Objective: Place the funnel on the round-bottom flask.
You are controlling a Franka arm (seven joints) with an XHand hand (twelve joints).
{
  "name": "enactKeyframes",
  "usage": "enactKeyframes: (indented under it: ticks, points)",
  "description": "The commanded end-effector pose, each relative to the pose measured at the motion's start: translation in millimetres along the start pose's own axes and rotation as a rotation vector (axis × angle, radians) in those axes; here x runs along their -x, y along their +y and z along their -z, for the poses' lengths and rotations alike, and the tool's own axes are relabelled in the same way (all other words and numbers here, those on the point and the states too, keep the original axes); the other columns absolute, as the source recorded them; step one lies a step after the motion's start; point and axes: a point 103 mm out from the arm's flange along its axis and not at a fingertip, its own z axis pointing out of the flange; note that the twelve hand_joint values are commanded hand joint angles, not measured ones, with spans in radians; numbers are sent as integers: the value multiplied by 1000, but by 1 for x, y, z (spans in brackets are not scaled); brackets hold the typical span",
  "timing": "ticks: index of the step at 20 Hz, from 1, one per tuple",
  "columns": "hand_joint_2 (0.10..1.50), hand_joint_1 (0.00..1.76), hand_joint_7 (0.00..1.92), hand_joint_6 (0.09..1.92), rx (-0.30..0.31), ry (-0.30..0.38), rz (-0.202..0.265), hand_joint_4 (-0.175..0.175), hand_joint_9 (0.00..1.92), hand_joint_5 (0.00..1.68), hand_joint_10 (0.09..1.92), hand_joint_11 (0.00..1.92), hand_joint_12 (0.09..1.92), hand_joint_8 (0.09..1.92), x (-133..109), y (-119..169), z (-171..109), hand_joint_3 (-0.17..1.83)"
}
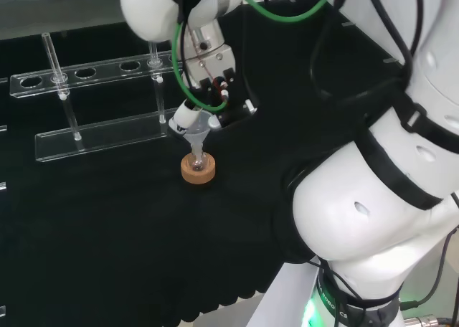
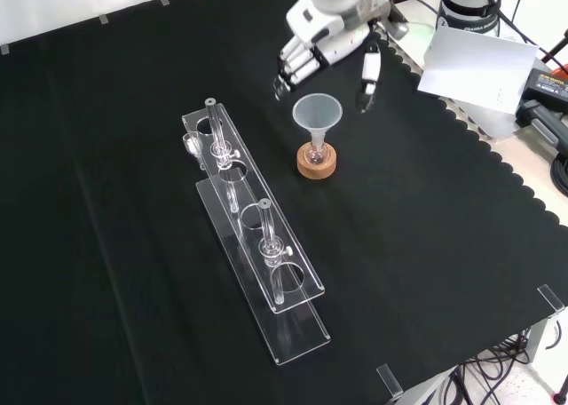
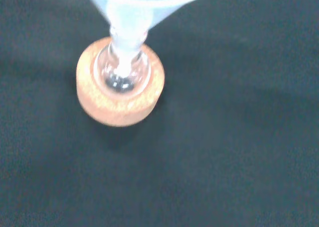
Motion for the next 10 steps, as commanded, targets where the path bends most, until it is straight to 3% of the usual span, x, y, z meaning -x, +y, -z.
enactKeyframes:
  ticks: [1, 10]
  points:
    - [715, 528, 62, 87, 41, 111, -15, -62, 356, 227, 771, 316, 1427, 706, 39, -14, 17, 123]
    - [720, 542, 84, 87, 6, 153, -20, -63, 376, 250, 741, 323, 1418, 714, 77, -11, 29, 129]
